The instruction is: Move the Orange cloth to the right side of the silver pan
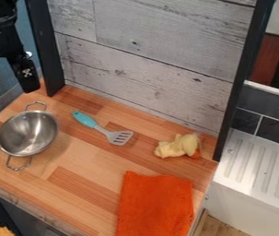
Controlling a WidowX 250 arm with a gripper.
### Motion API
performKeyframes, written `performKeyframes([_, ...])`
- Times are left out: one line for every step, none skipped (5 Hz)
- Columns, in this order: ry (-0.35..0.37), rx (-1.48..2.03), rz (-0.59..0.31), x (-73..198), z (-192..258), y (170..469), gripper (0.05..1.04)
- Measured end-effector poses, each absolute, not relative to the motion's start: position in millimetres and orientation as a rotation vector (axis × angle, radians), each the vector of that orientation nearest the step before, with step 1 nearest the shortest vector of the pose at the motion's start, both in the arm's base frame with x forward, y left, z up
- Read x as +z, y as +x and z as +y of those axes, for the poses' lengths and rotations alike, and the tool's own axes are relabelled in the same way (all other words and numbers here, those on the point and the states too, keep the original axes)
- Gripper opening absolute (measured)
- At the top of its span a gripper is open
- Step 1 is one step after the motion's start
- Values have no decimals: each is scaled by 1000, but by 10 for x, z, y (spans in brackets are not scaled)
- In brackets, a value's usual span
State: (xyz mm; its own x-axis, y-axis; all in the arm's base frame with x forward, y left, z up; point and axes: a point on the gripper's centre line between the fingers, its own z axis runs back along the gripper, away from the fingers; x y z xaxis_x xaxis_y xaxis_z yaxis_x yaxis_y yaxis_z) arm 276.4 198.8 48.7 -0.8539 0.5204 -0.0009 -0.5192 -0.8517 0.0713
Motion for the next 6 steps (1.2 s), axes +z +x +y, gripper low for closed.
performKeyframes([48, 2585, 125, 390, 1952, 2745, 1001])
performKeyframes([48, 2508, 124, 400, 1726, 2696, 1001])
performKeyframes([8, 2426, 69, 603, 1537, 2670, 1001])
performKeyframes([-14, 2329, 40, 682, 1397, 2621, 1001])
performKeyframes([-16, 2130, 24, 725, 1107, 2564, 1001])
performKeyframes([3, 2004, 28, 656, 757, 2510, 1001])
